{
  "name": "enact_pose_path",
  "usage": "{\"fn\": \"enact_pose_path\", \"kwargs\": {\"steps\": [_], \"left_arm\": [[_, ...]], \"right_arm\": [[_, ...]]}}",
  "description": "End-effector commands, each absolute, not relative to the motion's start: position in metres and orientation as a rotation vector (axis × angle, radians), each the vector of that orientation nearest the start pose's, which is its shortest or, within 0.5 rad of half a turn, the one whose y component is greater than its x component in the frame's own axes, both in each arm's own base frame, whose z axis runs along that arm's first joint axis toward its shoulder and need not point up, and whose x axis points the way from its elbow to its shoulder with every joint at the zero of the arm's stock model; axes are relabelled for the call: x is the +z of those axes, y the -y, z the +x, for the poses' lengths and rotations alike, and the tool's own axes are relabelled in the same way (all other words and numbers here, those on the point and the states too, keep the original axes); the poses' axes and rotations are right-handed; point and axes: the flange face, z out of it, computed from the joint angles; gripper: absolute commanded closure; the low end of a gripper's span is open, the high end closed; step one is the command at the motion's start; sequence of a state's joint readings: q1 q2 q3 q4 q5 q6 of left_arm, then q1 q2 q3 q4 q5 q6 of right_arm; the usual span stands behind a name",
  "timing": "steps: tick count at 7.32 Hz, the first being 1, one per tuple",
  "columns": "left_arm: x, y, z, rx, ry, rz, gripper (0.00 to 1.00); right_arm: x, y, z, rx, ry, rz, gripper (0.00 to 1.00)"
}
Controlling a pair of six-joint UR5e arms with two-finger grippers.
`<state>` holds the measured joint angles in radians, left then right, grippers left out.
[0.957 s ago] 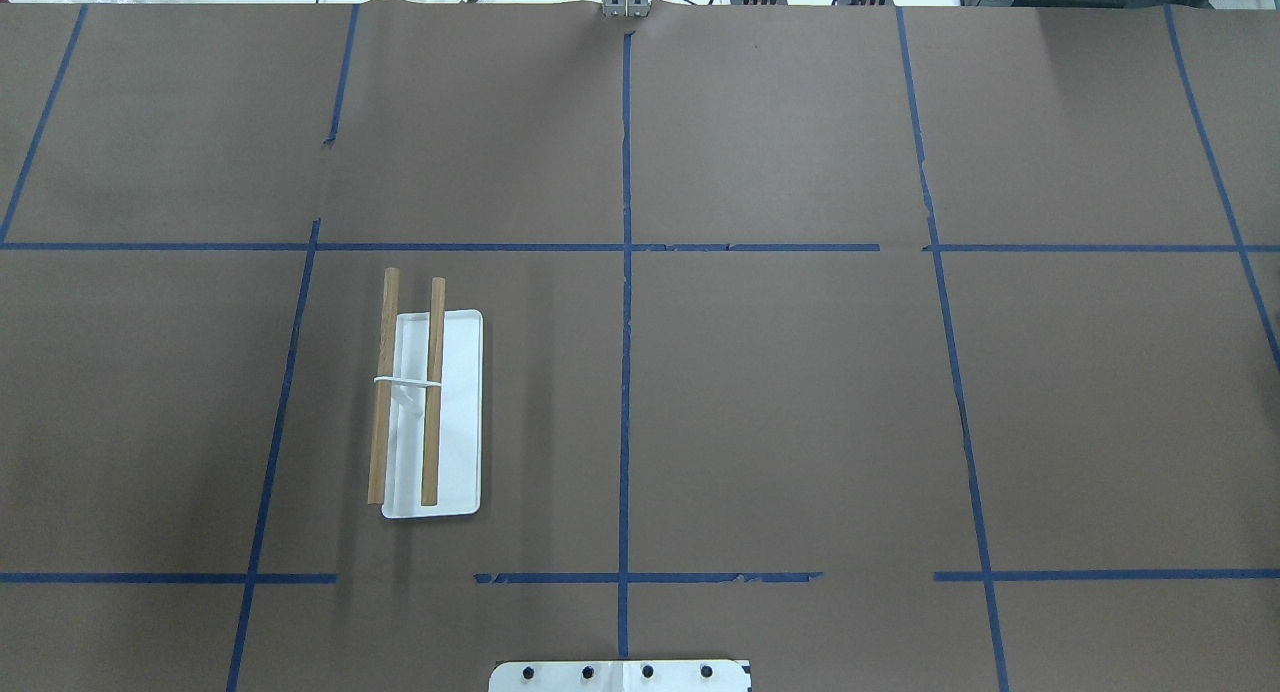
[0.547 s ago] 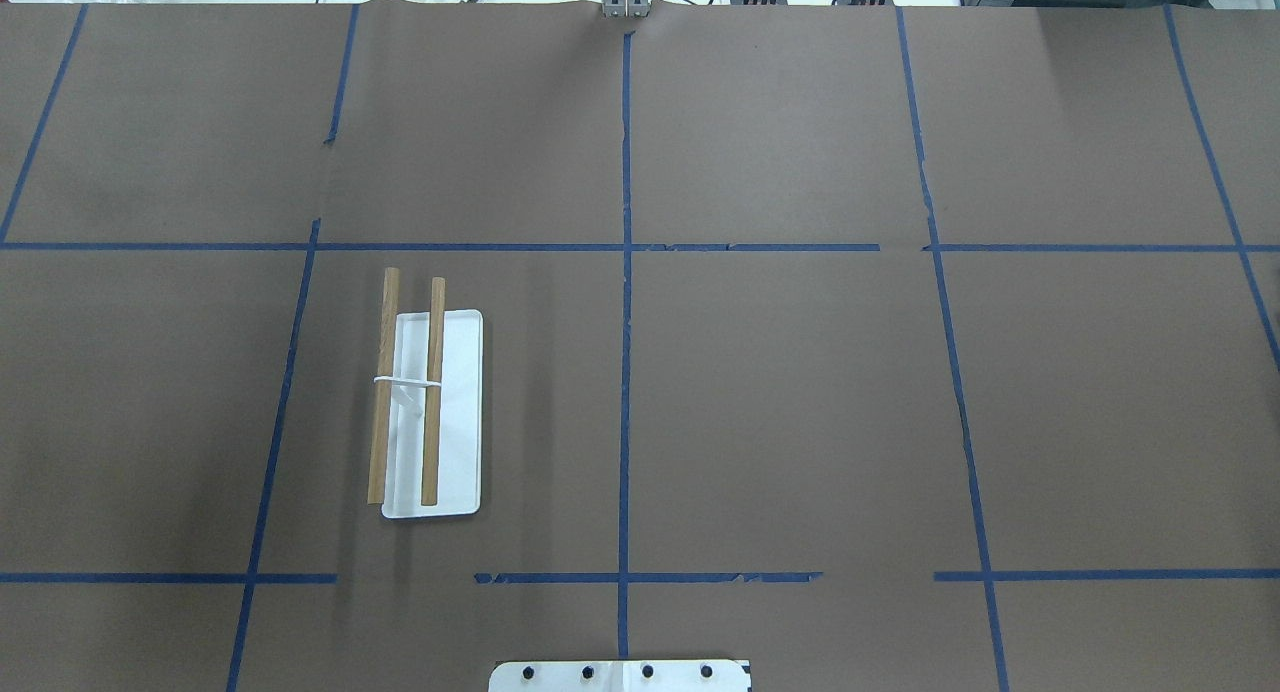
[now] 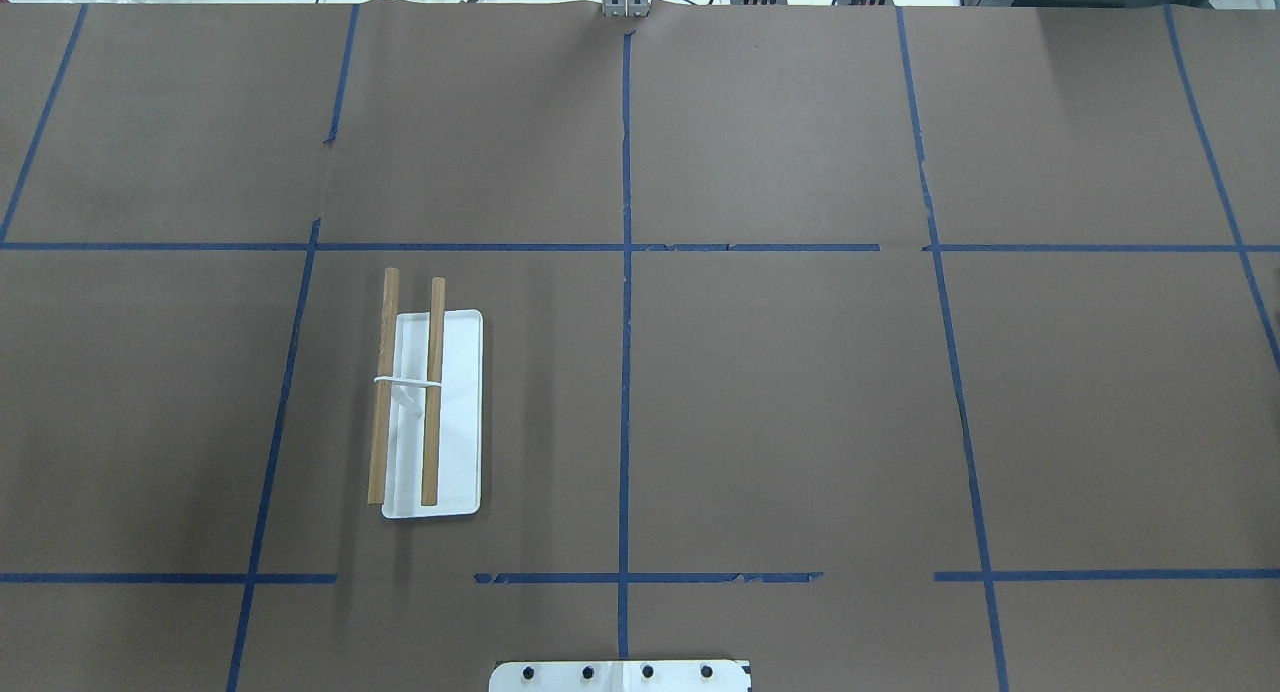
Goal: Hang towel on rack
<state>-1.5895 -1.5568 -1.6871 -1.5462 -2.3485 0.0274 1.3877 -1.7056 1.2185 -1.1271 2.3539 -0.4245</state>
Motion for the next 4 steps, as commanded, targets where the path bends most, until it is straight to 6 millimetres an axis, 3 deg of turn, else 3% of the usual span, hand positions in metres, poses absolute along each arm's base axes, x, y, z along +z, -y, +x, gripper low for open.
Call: {"fn": "enact_pose_path", "kwargs": {"steps": [1,4], "left_arm": [[0.609,0.487,-0.072,0.040,-0.775,0.095,0.00],[0.608,0.488,-0.072,0.041,-0.775,0.097,0.00]], "right_arm": [[0.839,0.396,-0.014,-0.592,0.770,0.083,0.98],[0.820,0.402,-0.015,-0.607,0.776,0.126,1.00]]}}
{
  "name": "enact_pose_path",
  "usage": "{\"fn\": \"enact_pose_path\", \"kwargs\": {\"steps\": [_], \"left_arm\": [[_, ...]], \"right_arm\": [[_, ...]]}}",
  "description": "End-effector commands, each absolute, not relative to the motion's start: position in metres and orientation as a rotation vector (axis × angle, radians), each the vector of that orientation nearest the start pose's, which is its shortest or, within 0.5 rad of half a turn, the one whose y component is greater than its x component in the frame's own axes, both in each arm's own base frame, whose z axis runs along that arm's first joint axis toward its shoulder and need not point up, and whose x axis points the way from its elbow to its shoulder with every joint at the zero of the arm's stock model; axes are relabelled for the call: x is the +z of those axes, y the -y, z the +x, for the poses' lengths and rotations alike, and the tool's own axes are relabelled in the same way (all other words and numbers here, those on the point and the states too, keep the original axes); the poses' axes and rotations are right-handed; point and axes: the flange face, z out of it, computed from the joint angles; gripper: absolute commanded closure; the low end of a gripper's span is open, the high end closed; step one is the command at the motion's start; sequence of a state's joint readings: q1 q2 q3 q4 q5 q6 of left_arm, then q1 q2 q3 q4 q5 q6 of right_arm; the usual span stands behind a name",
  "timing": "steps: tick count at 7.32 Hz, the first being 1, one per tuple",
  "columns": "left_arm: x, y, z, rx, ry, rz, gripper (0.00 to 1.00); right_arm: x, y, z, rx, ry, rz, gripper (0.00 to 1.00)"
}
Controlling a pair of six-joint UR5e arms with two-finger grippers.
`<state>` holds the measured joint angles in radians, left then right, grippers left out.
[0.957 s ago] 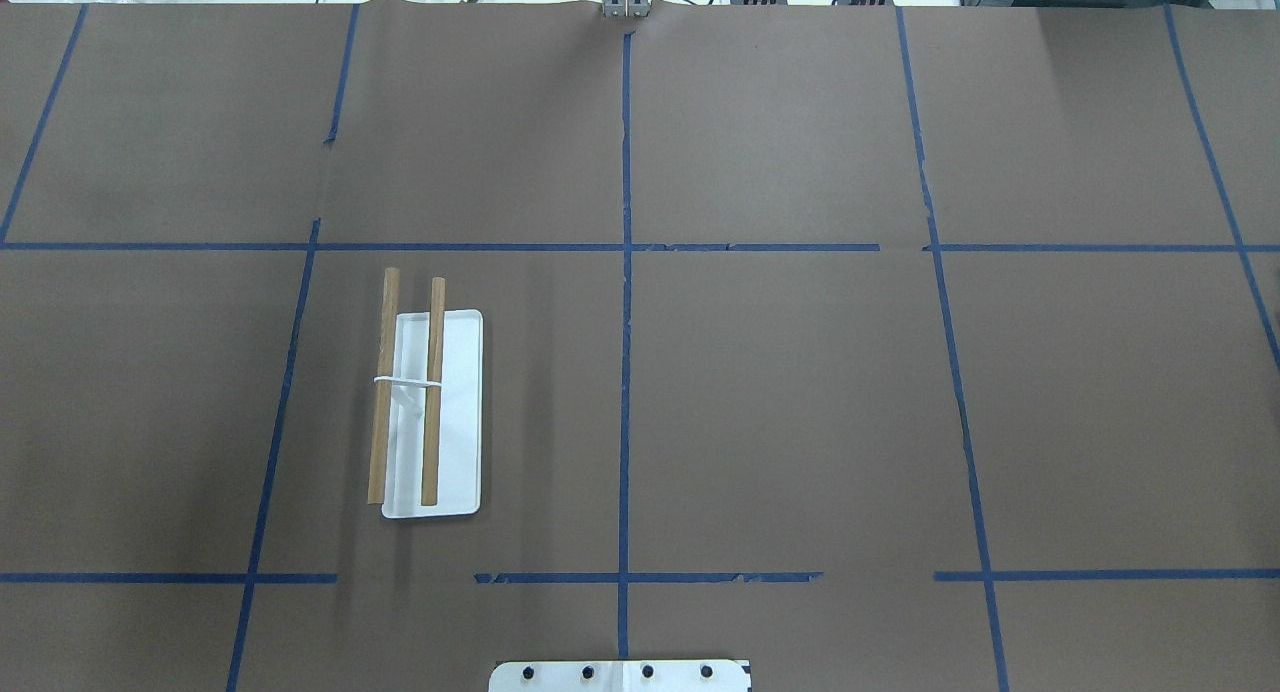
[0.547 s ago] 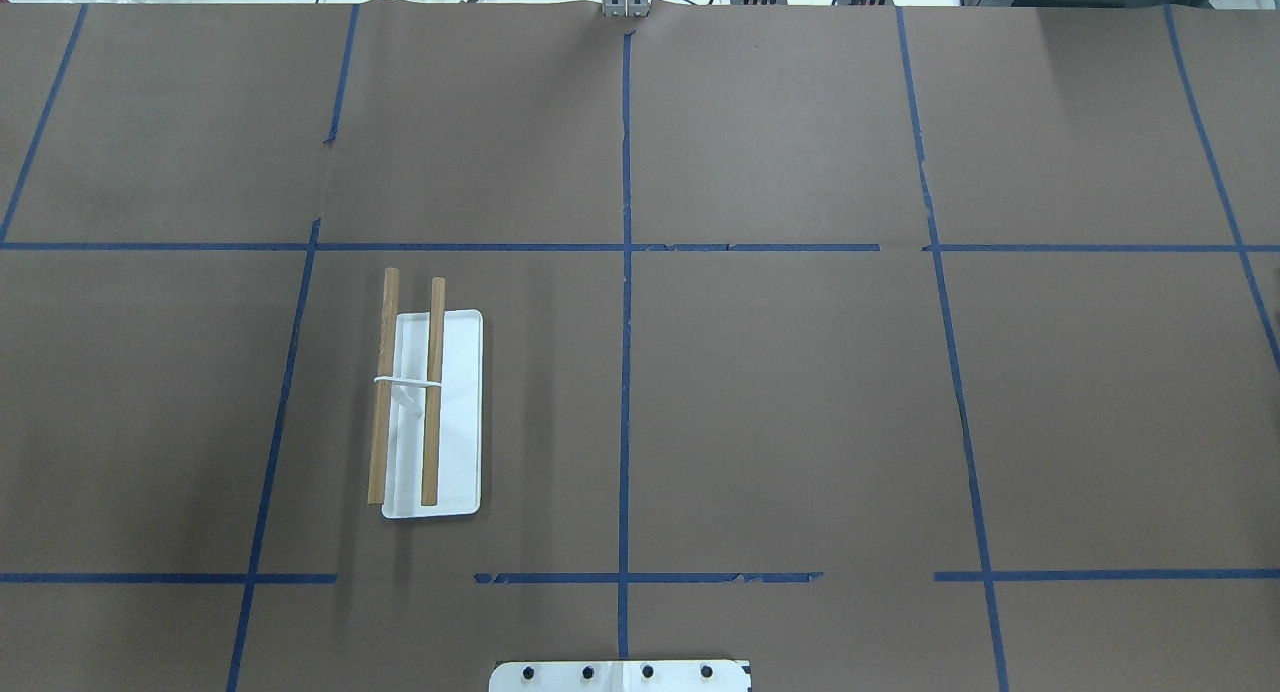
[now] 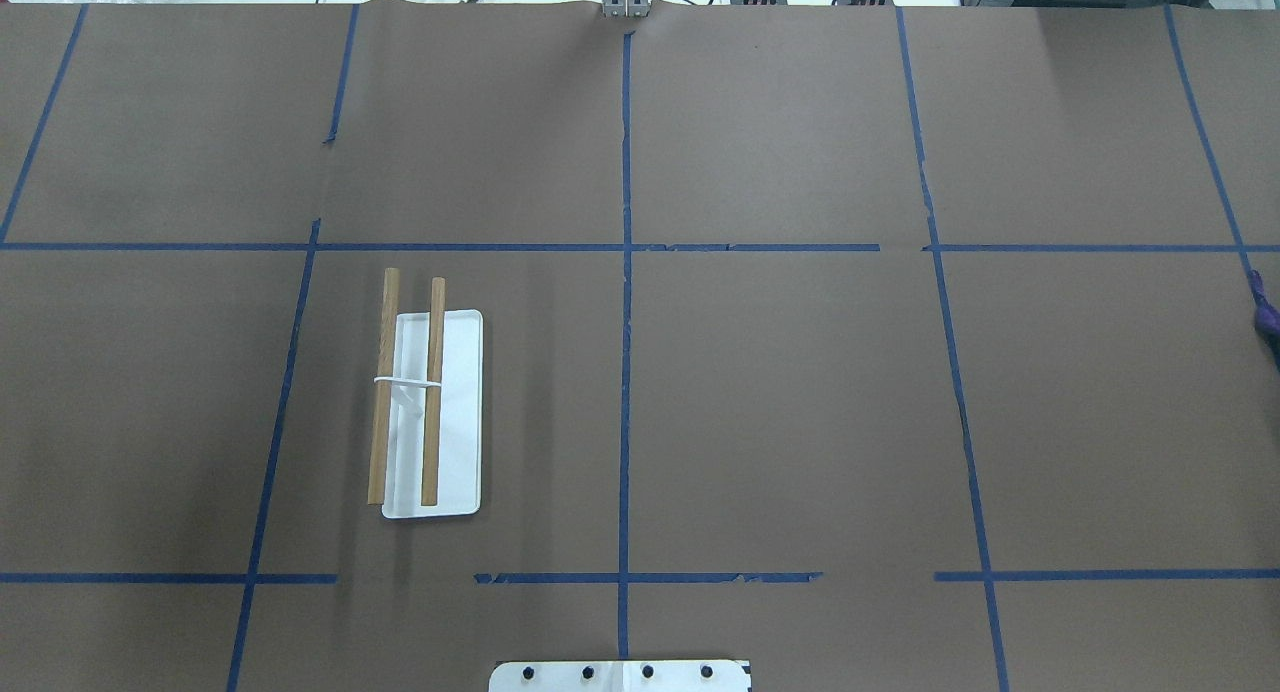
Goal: Hang towel on rack
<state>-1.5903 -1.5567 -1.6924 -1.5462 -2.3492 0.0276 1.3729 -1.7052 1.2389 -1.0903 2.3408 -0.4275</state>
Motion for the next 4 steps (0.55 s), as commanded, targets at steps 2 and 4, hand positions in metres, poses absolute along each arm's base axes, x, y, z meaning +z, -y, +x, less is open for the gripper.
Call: {"fn": "enact_pose_path", "kwargs": {"steps": [2,4], "left_arm": [[0.607,0.488,-0.072,0.042,-0.777,0.098,0.00],[0.585,0.489,-0.072,0.057,-0.774,0.139,0.00]], "right_arm": [[0.794,0.401,-0.001,-0.592,0.767,0.188,1.00],[0.747,0.407,0.028,-0.552,0.745,0.302,1.00]]}}
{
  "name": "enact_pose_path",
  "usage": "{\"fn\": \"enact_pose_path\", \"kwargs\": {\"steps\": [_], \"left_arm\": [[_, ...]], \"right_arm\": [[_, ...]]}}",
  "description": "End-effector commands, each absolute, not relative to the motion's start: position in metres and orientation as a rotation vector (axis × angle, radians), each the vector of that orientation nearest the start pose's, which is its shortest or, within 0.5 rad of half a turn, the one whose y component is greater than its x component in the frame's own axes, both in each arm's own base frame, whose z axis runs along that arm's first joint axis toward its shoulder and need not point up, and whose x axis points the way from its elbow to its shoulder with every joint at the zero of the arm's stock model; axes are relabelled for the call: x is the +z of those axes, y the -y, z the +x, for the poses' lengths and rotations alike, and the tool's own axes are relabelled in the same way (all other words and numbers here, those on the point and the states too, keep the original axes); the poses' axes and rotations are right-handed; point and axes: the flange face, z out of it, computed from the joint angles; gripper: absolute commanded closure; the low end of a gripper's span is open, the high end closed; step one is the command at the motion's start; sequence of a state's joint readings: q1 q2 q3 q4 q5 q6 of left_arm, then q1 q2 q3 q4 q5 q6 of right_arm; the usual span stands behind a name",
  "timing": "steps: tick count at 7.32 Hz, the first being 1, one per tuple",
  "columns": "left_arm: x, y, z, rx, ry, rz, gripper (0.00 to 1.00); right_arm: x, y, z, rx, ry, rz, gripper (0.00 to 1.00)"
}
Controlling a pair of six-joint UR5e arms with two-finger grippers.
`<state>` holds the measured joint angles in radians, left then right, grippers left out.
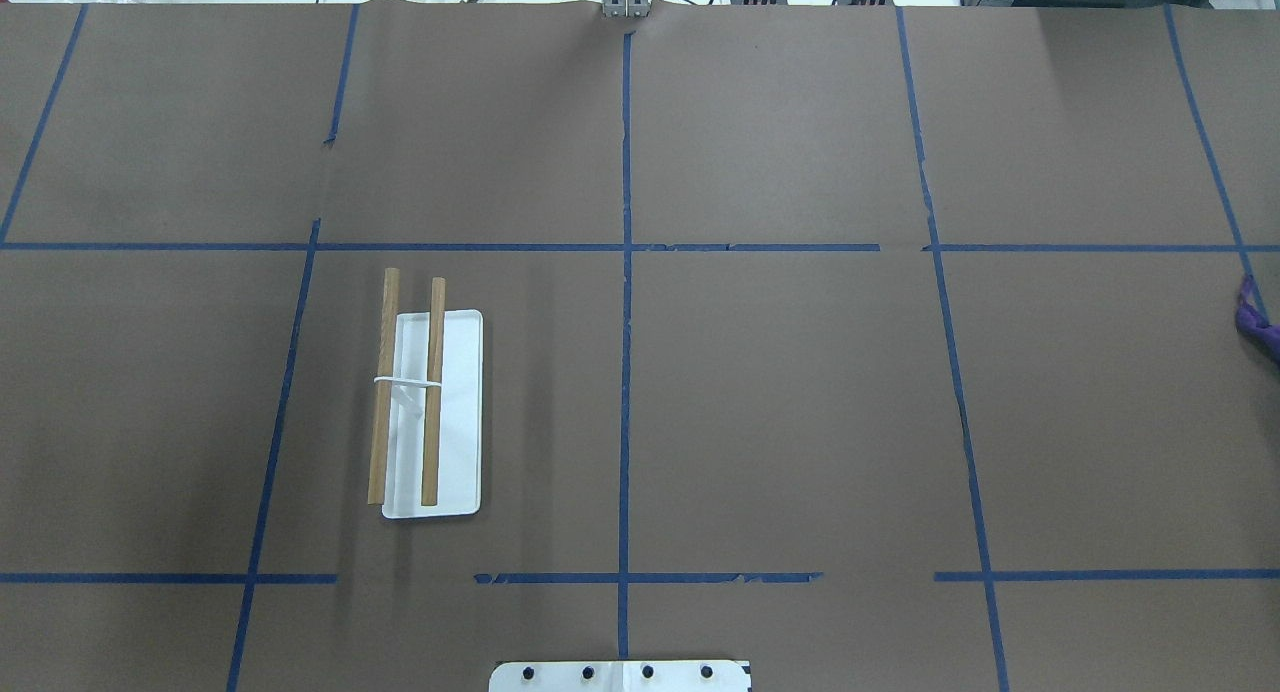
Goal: Hang towel on rack
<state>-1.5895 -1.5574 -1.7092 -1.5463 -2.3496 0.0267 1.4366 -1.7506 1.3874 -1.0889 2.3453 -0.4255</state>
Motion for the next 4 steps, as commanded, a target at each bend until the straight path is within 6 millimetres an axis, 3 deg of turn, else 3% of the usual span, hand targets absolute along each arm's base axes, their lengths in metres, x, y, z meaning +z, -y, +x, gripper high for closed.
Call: {"fn": "enact_pose_path", "kwargs": {"steps": [1,2,4], "left_arm": [[0.573,0.494,-0.072,0.074,-0.774,0.176,0.00],[0.566,0.499,-0.073,0.100,-0.770,0.249,0.00],[0.554,0.506,-0.071,0.097,-0.770,0.351,0.00]], "right_arm": [[0.717,0.413,0.039,-0.532,0.729,0.356,1.00],[0.689,0.424,0.042,-0.515,0.720,0.404,1.00],[0.609,0.441,0.041,-0.330,0.751,0.461,1.00]]}}
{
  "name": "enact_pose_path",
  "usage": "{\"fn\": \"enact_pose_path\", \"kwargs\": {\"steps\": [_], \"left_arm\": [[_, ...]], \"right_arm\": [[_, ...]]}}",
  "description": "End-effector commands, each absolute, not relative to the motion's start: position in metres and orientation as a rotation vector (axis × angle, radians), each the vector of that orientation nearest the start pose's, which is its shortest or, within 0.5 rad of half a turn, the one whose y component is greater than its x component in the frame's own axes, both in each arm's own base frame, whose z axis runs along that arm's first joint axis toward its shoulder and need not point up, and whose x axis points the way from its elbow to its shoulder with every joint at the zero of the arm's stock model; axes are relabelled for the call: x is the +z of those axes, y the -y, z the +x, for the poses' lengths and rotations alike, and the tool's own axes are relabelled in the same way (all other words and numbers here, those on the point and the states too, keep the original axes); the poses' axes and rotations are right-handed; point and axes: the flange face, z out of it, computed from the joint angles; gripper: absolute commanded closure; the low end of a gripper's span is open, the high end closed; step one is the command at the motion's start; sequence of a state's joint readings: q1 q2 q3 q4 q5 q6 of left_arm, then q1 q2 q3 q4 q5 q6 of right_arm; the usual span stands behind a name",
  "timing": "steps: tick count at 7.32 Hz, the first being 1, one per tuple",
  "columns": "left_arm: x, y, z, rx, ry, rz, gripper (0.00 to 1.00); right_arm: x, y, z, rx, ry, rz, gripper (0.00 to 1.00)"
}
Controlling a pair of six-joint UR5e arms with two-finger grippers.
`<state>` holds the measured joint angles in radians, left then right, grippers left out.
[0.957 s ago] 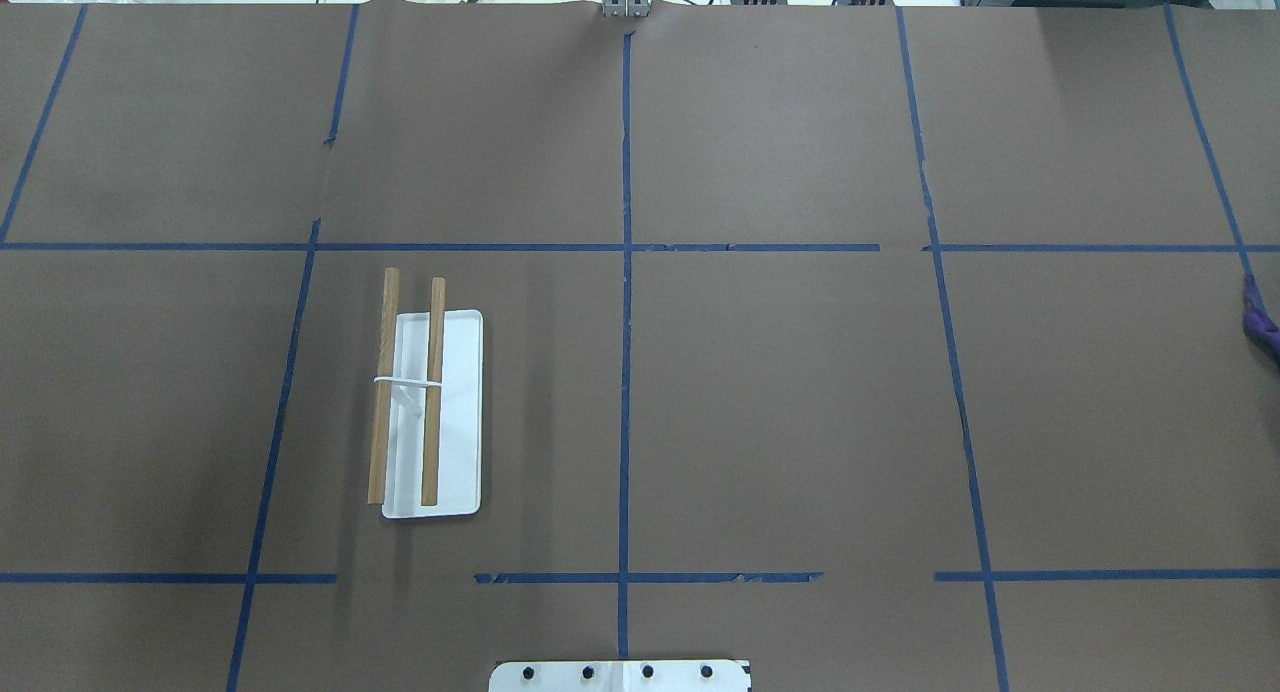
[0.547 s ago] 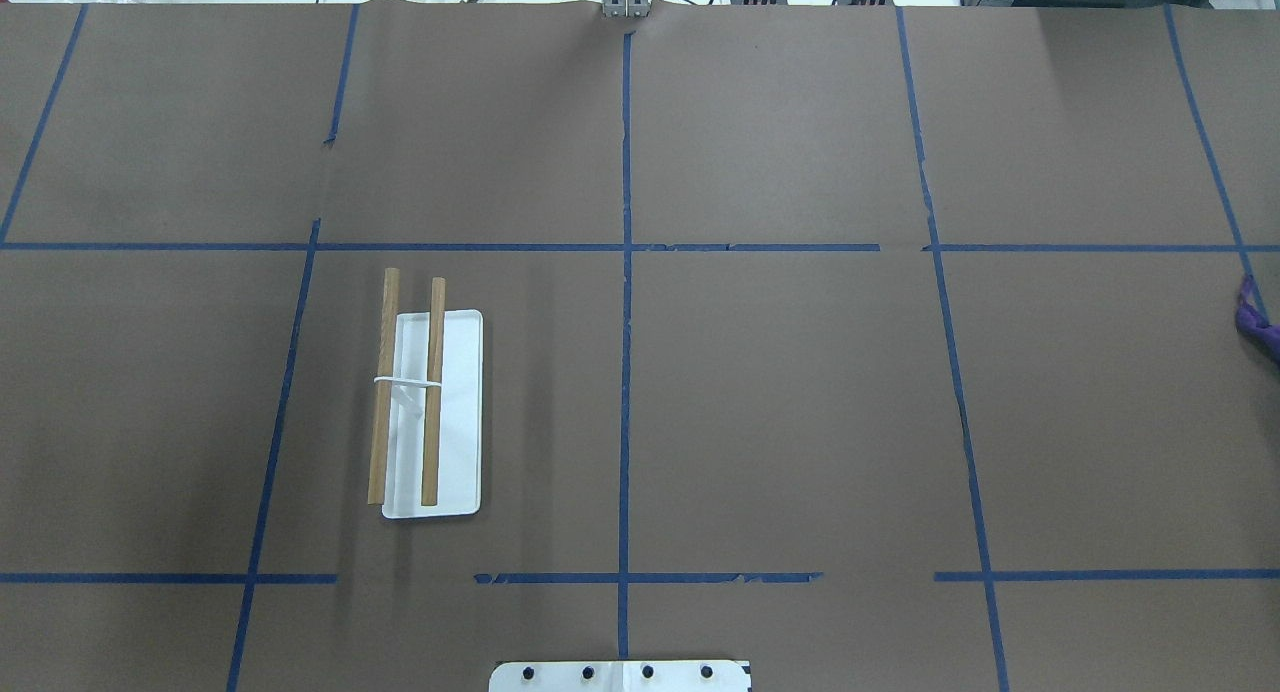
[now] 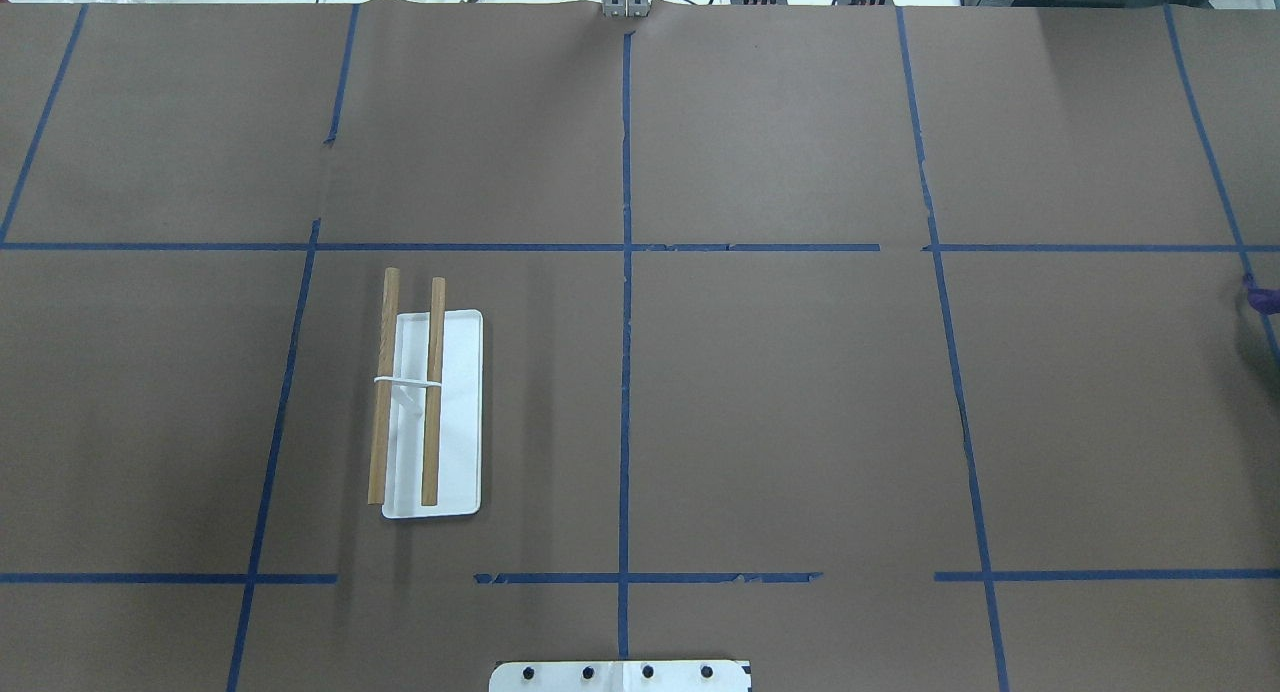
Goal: Hang towel on rack
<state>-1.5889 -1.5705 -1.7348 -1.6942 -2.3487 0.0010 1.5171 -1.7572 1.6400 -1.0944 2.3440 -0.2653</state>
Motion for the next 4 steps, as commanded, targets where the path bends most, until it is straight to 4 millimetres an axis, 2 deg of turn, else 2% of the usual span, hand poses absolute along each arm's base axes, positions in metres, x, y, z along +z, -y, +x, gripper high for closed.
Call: {"fn": "enact_pose_path", "kwargs": {"steps": [1,2,3,4], "left_arm": [[0.542,0.510,-0.058,0.141,-0.773,0.427,0.00],[0.537,0.514,-0.044,0.162,-0.785,0.479,0.00],[0.525,0.520,-0.034,0.135,-0.812,0.537,0.00],[0.511,0.529,-0.014,0.103,-0.858,0.563,0.00]], "right_arm": [[0.571,0.454,0.038,-0.267,0.791,0.487,1.00],[0.536,0.471,0.029,-0.207,0.855,0.493,1.00],[0.502,0.483,0.007,-0.165,0.905,0.483,1.00],[0.461,0.495,-0.018,-0.117,0.957,0.474,1.00]]}}
